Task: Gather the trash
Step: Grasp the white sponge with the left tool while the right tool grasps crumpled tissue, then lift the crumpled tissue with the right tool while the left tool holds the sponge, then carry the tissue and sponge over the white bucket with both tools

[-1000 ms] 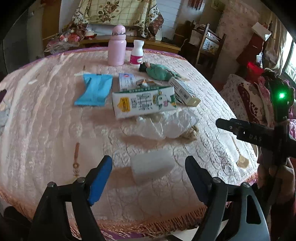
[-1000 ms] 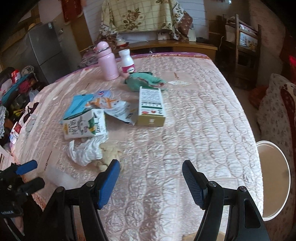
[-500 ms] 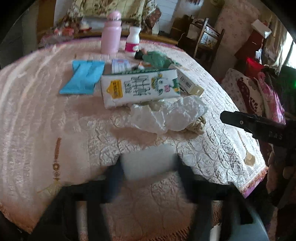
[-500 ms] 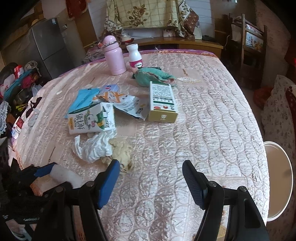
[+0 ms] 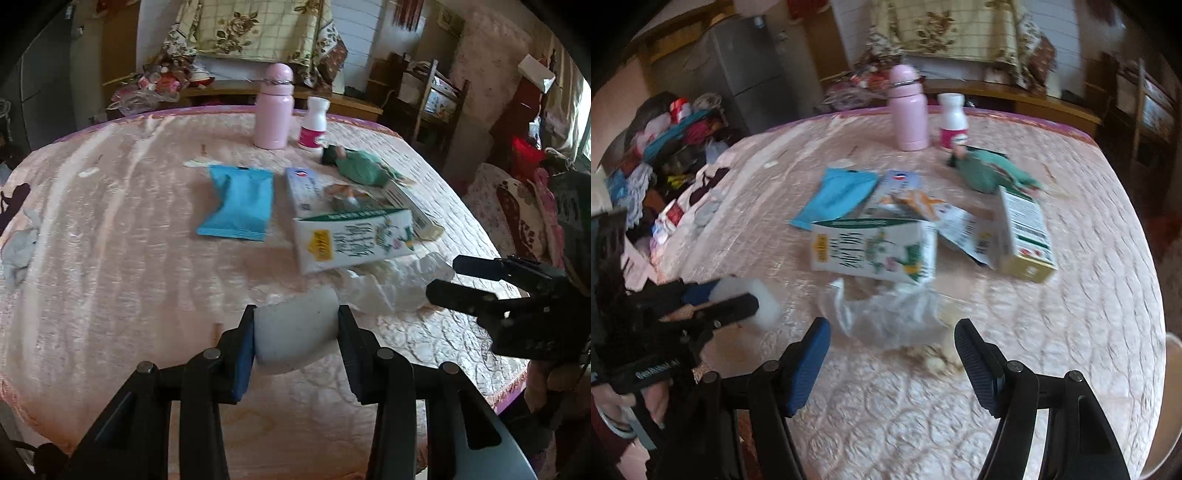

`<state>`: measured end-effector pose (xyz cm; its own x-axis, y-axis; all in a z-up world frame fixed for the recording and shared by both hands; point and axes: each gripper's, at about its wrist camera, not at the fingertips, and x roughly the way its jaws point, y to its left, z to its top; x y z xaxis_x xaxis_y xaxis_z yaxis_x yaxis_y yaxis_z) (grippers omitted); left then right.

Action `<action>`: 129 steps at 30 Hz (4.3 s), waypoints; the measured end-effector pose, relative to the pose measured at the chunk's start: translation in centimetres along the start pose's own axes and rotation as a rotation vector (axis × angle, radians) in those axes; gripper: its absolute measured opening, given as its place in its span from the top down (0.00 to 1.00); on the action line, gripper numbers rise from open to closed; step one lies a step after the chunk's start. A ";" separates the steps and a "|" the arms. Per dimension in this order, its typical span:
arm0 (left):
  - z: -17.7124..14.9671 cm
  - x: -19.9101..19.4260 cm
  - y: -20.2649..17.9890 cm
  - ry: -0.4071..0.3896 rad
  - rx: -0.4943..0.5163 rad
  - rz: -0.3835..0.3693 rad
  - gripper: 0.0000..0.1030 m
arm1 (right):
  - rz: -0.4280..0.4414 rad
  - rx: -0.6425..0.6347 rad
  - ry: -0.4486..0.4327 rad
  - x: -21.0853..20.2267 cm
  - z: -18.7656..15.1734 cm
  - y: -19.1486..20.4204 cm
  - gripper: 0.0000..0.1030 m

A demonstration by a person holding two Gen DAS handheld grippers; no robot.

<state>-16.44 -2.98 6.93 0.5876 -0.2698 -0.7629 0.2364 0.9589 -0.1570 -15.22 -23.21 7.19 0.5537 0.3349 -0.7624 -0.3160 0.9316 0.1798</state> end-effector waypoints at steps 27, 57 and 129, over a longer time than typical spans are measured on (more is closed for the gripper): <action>0.9 0.4 1.8 -0.012 -0.047 -0.029 0.57 | 0.137 0.045 -0.011 -3.1 2.4 -1.2 0.86; 1.6 2.9 -7.8 0.027 0.064 -0.116 0.56 | -0.127 0.221 0.109 0.6 -4.2 -11.6 0.79; 5.9 11.8 -38.6 0.116 0.311 -0.409 0.55 | -0.441 0.641 -0.131 -17.7 -16.2 -31.8 0.83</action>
<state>-14.09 -43.64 7.71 0.3136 -0.5884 -0.7453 0.6576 0.7008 -0.2765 -27.43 -61.02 4.87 0.6235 -0.1080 -0.7744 0.4378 0.8688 0.2313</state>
